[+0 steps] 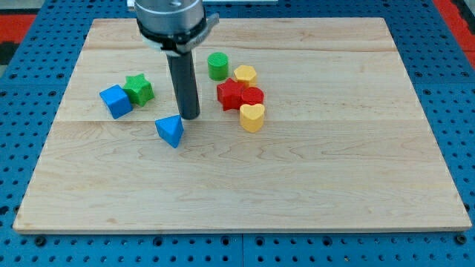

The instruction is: Separate the green circle and yellow hexagon from the group of blocks

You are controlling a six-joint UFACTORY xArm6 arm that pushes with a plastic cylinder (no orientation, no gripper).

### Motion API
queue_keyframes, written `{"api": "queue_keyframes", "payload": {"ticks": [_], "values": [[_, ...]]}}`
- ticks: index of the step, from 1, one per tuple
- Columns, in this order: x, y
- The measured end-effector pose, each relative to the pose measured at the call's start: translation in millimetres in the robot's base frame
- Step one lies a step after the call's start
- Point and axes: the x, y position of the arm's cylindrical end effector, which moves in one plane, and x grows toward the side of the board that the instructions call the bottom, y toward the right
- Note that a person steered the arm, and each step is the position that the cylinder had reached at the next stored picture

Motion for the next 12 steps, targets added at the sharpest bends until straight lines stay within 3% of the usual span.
{"api": "queue_keyframes", "payload": {"ticks": [2,5,7,9,10,12], "values": [[-14,-2],[-63,103],[-77,26],[-149,78],[-151,44],[-84,67]]}}
